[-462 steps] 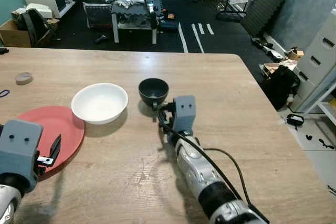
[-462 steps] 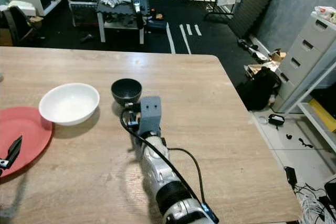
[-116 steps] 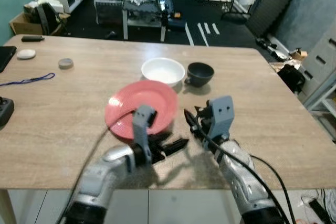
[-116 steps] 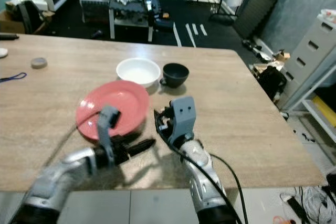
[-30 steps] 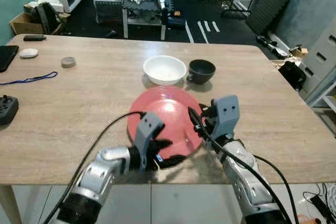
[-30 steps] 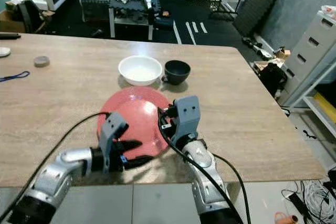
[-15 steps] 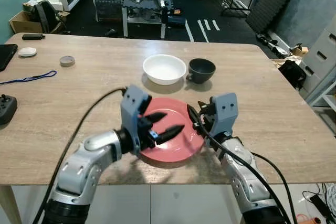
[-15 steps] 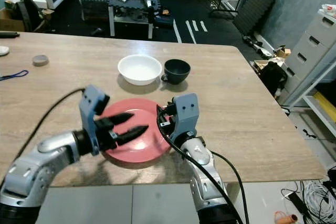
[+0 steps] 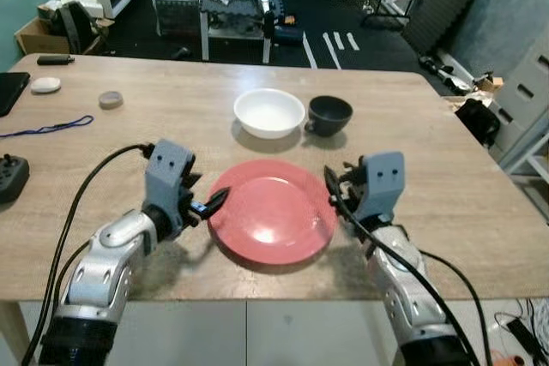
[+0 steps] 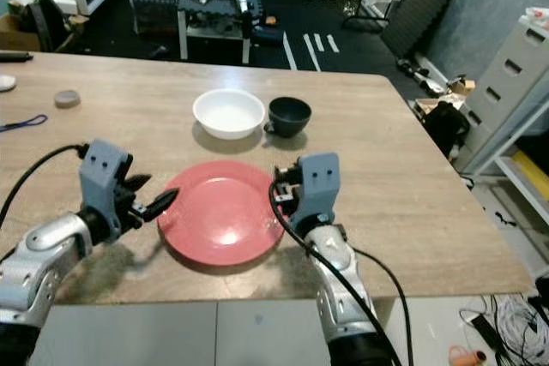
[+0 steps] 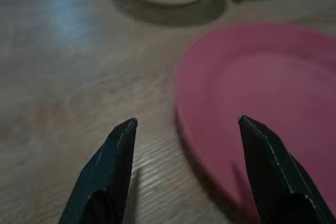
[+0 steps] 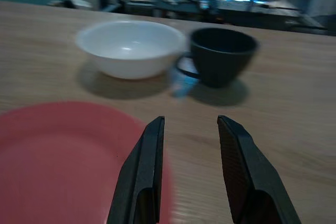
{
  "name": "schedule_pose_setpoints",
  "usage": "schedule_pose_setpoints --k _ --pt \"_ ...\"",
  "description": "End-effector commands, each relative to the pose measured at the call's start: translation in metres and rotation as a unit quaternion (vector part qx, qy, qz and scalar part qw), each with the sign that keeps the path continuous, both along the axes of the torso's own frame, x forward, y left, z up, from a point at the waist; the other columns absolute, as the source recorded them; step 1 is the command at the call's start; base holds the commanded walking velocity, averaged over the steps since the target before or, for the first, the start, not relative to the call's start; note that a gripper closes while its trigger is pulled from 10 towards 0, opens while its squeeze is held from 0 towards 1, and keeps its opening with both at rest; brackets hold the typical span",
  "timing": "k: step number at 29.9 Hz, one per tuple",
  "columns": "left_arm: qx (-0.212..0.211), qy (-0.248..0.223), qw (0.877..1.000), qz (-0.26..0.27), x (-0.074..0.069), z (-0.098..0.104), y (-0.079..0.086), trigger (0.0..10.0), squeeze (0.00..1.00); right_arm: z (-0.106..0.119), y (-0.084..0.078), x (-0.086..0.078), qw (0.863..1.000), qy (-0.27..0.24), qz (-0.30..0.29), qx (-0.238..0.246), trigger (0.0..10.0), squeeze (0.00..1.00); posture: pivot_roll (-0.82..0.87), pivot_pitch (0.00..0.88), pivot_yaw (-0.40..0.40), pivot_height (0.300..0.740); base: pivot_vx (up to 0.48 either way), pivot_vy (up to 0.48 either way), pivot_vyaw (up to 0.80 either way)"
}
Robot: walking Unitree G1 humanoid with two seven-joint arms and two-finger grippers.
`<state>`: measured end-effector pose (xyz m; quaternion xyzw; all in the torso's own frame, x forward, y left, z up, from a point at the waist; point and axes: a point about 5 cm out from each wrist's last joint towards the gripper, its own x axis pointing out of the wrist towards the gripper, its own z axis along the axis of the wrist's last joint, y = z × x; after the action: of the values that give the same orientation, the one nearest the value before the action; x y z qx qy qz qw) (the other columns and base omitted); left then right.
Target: Setting the table
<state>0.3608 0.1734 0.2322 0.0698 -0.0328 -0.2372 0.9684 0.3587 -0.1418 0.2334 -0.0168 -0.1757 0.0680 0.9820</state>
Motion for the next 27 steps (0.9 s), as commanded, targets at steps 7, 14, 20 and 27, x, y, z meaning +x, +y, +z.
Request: schedule_pose_setpoints --k 7,14,20,27 --pt "0.014 -0.013 0.999 -0.033 0.015 0.006 -0.008 10.0 0.00 -0.019 -0.031 -0.001 0.997 0.032 -0.068 0.016 10.0 0.00 0.10 0.275 0.020 0.740 0.000 0.000 0.00" --pt "0.059 -0.038 0.996 -0.046 0.024 0.007 -0.010 10.0 0.00 -0.029 -0.031 -0.001 0.994 0.064 -0.013 0.083 10.0 0.00 0.09 0.287 0.025 0.740 0.000 0.000 0.00" --pt "0.076 -0.011 0.997 -0.022 0.026 -0.021 -0.001 10.0 0.00 -0.026 -0.024 -0.004 0.987 0.074 0.032 0.136 10.0 0.00 0.07 0.299 0.026 0.740 0.000 0.000 0.00" --pt "0.053 0.035 0.998 -0.003 0.022 -0.056 0.002 10.0 0.00 -0.020 -0.012 -0.012 0.971 0.083 0.115 0.190 10.0 0.00 0.07 0.312 0.023 0.740 0.000 0.000 0.00"
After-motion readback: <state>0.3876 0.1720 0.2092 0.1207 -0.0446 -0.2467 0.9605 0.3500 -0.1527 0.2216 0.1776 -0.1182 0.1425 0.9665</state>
